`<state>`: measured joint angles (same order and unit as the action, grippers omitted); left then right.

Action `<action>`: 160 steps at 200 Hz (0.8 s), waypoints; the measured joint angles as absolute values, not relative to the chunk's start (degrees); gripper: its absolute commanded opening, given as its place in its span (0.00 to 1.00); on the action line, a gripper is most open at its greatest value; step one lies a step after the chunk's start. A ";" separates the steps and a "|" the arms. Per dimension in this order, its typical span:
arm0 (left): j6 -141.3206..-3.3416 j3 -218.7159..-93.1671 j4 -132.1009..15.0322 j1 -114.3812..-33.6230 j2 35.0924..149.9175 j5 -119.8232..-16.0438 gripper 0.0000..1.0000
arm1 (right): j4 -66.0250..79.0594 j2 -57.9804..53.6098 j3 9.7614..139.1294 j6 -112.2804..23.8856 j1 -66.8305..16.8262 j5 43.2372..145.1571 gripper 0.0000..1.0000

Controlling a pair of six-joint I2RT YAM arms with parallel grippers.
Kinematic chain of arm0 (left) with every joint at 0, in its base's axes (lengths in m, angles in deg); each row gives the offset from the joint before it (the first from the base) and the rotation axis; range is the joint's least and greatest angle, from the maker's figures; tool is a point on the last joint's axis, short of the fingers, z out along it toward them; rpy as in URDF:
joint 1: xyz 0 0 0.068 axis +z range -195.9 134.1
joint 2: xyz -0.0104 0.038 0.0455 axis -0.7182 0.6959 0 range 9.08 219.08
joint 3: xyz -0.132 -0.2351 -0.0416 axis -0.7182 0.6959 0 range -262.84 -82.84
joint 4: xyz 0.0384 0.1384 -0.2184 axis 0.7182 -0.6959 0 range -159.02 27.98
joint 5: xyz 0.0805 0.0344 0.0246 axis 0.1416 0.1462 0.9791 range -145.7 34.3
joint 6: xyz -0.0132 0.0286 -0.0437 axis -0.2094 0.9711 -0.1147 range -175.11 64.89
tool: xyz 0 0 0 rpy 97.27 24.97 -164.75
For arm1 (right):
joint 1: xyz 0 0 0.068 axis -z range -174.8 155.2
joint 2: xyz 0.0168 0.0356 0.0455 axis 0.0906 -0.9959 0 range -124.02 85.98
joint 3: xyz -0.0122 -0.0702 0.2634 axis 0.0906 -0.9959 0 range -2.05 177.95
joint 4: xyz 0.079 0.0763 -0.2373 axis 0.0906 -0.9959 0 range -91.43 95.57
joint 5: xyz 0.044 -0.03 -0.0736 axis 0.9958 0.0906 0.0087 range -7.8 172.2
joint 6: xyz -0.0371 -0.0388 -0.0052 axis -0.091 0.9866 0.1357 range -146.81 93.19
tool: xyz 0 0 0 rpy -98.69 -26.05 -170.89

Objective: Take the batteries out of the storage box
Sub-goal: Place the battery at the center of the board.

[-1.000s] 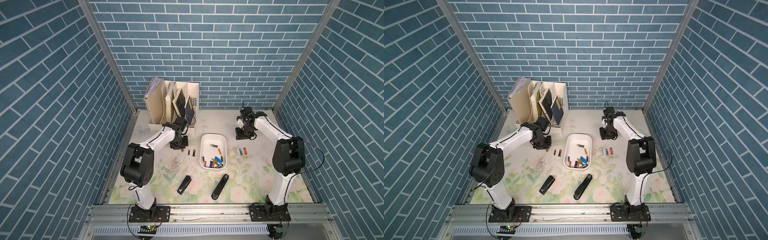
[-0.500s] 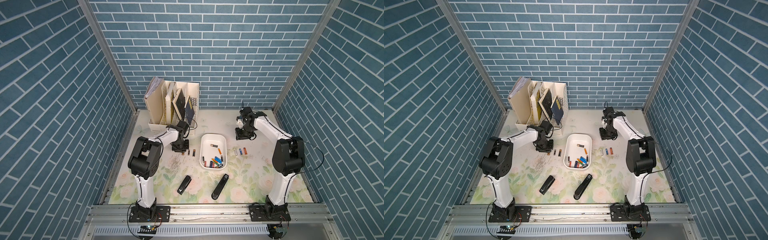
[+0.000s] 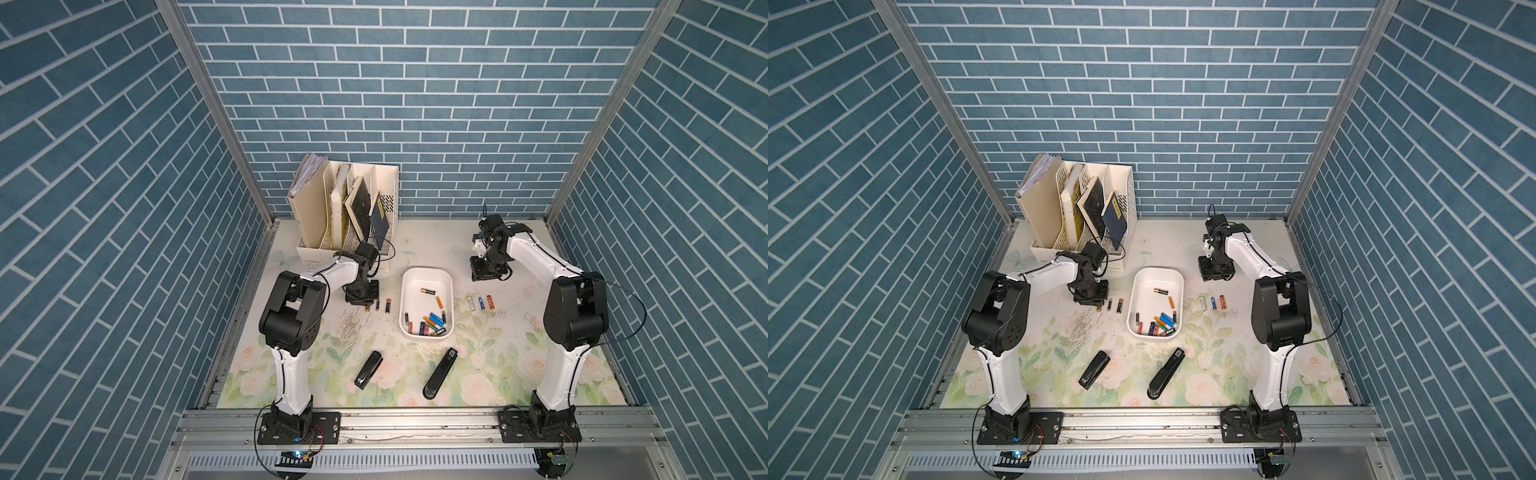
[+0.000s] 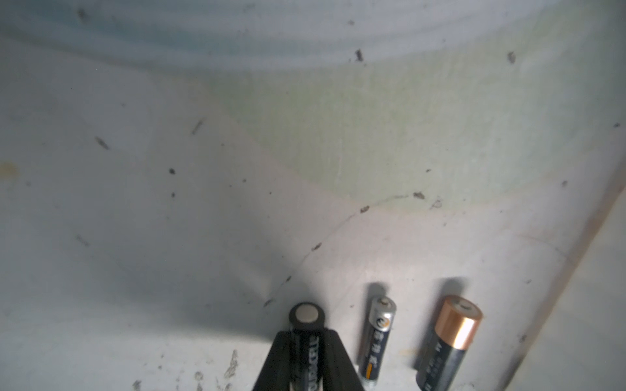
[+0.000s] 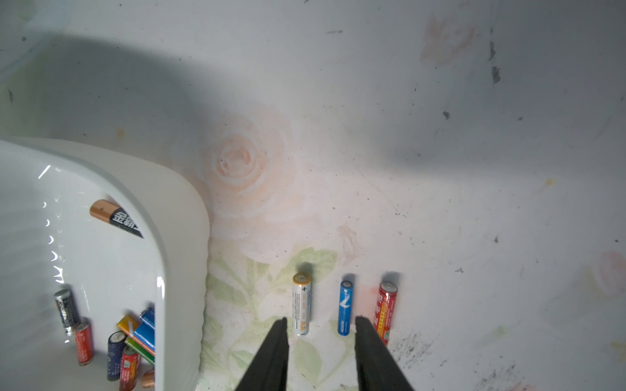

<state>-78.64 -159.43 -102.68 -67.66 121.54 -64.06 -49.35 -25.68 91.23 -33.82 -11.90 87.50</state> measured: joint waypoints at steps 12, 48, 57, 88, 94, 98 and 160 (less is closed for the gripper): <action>-78.62 -159.43 -102.53 -67.66 121.65 -64.20 0.23 | -49.35 -25.68 91.23 -33.80 -11.90 87.50 0.36; -78.64 -159.43 -102.29 -67.66 121.72 -64.39 0.24 | -49.35 -25.83 91.23 -33.82 -11.90 87.52 0.36; -78.64 -159.43 -102.29 -67.66 121.72 -64.41 0.25 | -49.35 -25.94 91.25 -33.82 -11.90 87.52 0.36; -78.66 -159.43 -102.22 -67.66 121.72 -64.57 0.28 | -49.41 -26.27 91.34 -33.82 -11.92 87.50 0.36; -78.66 -159.43 -102.20 -67.66 121.72 -64.57 0.28 | -49.39 -26.31 91.36 -33.82 -11.92 87.50 0.36; -78.64 -159.43 -102.22 -67.66 121.72 -64.57 0.28 | -49.41 -26.31 91.36 -33.80 -11.92 87.50 0.36; -78.88 -160.88 -102.42 -67.66 121.72 -64.57 0.32 | -49.52 -26.31 91.95 -33.82 -11.97 87.50 0.36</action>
<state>-78.88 -160.88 -102.42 -67.66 121.72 -64.57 -49.52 -26.31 91.95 -33.82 -11.97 87.50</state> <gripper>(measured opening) 0.315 0.363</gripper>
